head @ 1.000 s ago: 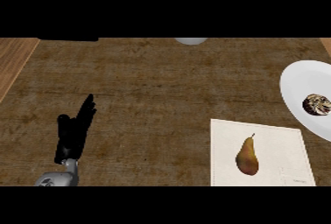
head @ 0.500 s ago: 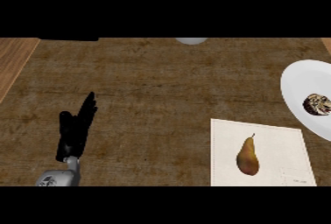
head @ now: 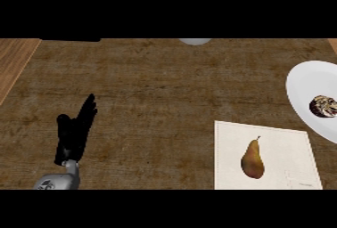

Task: Pick the cupcake from the placemat and place it in the plate

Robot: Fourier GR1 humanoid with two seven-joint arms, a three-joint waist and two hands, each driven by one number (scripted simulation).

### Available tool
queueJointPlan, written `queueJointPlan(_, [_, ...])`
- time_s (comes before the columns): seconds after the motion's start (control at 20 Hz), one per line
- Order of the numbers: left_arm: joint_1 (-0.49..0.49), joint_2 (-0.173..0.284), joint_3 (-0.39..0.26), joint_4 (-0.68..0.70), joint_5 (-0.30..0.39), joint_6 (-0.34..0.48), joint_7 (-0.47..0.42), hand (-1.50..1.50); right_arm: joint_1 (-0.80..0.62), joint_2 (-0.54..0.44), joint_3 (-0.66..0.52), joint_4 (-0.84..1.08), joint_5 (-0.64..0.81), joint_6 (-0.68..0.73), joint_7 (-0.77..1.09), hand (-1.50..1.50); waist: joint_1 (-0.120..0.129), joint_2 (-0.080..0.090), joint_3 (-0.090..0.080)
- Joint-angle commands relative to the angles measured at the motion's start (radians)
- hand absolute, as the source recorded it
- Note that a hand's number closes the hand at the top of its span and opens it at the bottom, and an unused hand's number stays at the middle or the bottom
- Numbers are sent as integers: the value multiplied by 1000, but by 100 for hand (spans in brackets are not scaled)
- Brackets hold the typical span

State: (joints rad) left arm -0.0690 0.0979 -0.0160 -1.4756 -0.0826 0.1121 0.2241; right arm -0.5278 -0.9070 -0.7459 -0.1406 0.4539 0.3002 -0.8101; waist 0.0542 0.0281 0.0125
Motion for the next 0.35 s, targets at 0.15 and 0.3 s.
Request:
queueJointPlan(0.15, [-5, -24, -19, 18, -22, 20, -11, 0, 19, 0, -7, 6, -3, -8, -8, -150, 6, 4, 2])
queueJointPlan(0.3, [-12, -30, -18, 18, -28, 34, -6, 0, 41, -8, 4, -4, 11, -39, -19, -150, 3, 3, 2])
